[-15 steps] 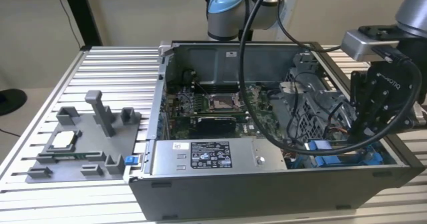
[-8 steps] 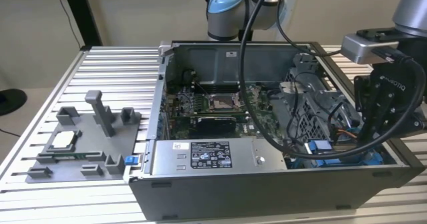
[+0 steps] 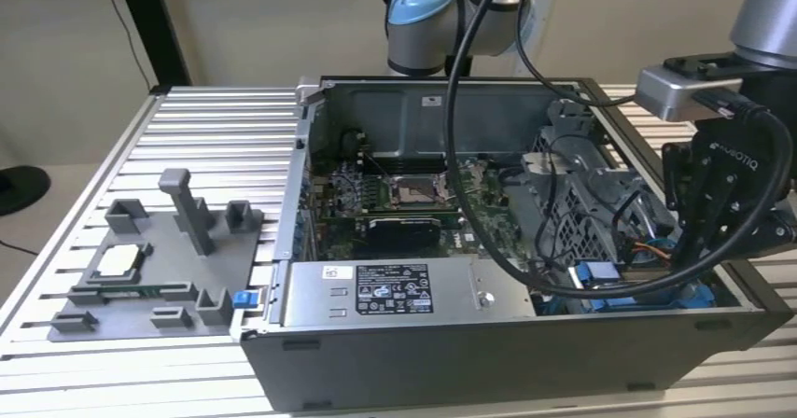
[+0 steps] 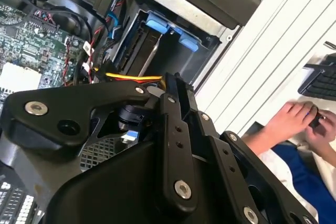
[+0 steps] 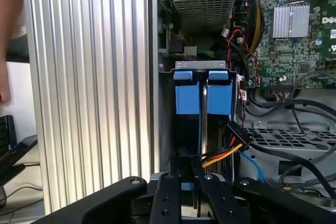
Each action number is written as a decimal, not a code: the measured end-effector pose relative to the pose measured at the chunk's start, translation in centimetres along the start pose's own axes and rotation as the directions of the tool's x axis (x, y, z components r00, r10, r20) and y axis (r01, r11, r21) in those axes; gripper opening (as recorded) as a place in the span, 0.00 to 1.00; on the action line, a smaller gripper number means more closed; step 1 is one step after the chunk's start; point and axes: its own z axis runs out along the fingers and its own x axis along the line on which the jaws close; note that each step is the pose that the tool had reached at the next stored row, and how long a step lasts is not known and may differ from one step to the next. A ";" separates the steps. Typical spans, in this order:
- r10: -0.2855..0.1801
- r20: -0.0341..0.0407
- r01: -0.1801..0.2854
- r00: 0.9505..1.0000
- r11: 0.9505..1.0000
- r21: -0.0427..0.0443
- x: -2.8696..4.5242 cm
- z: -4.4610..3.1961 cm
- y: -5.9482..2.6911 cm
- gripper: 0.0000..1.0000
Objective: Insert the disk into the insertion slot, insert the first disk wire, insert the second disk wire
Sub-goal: 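Insert the first disk wire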
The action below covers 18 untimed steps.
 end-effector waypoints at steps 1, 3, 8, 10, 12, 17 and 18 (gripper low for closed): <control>0.000 0.000 0.000 1.000 1.000 0.000 0.00 0.00 0.00 0.00; 0.000 0.000 0.000 1.000 1.000 0.000 0.00 0.00 0.00 0.00; 0.003 0.009 -0.003 1.000 1.000 0.010 0.00 0.04 0.02 0.00; 0.005 0.037 -0.006 0.999 1.000 0.017 -0.01 0.05 0.00 0.00; 0.009 0.074 -0.010 0.997 1.000 0.017 -0.01 0.06 -0.01 0.00; 0.017 0.151 -0.021 0.988 0.999 0.026 -0.01 0.08 0.01 0.00; 0.018 0.164 -0.023 0.986 0.999 0.029 -0.01 0.09 0.01 0.00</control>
